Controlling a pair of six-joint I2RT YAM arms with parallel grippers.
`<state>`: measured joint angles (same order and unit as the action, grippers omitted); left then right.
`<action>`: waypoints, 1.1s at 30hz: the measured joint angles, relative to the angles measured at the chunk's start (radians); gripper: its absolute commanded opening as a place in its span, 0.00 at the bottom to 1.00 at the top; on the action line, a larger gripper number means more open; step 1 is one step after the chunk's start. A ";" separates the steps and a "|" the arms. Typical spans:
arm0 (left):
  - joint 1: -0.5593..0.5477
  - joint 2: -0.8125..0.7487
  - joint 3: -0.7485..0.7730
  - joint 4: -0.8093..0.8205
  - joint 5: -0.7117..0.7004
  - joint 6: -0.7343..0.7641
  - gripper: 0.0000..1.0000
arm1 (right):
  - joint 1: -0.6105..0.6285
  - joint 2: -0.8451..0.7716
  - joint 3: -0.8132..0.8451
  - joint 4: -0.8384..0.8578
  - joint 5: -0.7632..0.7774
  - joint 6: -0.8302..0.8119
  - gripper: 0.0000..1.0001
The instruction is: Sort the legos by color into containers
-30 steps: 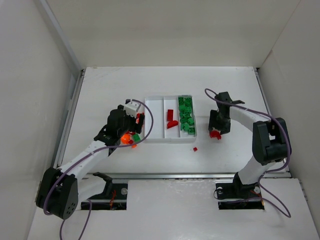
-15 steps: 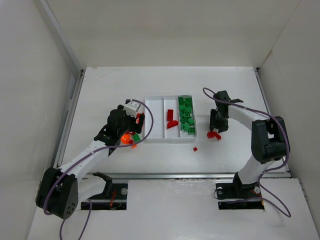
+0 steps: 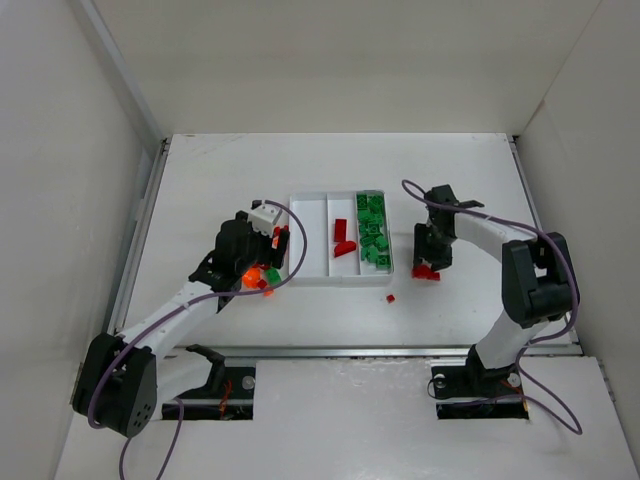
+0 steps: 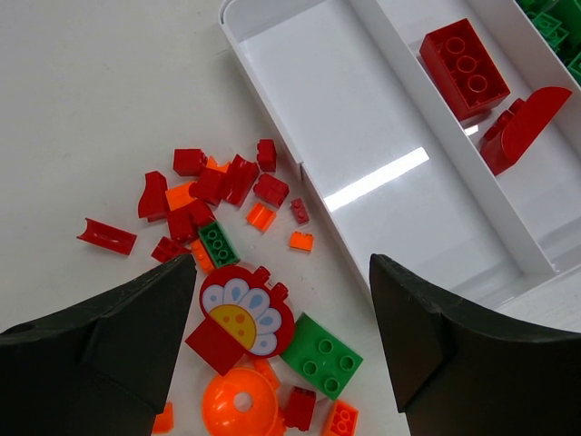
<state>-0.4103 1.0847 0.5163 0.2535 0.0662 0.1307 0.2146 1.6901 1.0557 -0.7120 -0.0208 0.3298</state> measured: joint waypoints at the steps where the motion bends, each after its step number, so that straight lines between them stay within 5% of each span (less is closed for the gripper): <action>1: 0.000 0.000 0.000 0.001 0.000 0.002 0.74 | 0.003 0.000 -0.004 0.001 -0.010 0.000 0.53; 7: 0.000 0.000 0.000 0.011 0.000 0.010 0.74 | 0.026 -0.002 -0.016 0.007 -0.047 0.002 0.33; 14: 0.000 0.000 0.000 0.012 0.000 0.011 0.74 | 0.077 -0.005 -0.017 0.014 -0.084 0.007 0.24; 21: 0.000 0.000 0.000 0.012 0.000 0.011 0.74 | 0.082 -0.013 -0.024 0.018 -0.103 0.007 0.01; 33: 0.000 0.010 0.000 0.013 0.000 0.018 0.74 | 0.082 -0.029 -0.026 0.016 -0.097 0.007 0.00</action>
<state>-0.4103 1.0943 0.5163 0.2661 0.0662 0.1490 0.2970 1.6608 1.0302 -0.6956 -0.1177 0.3367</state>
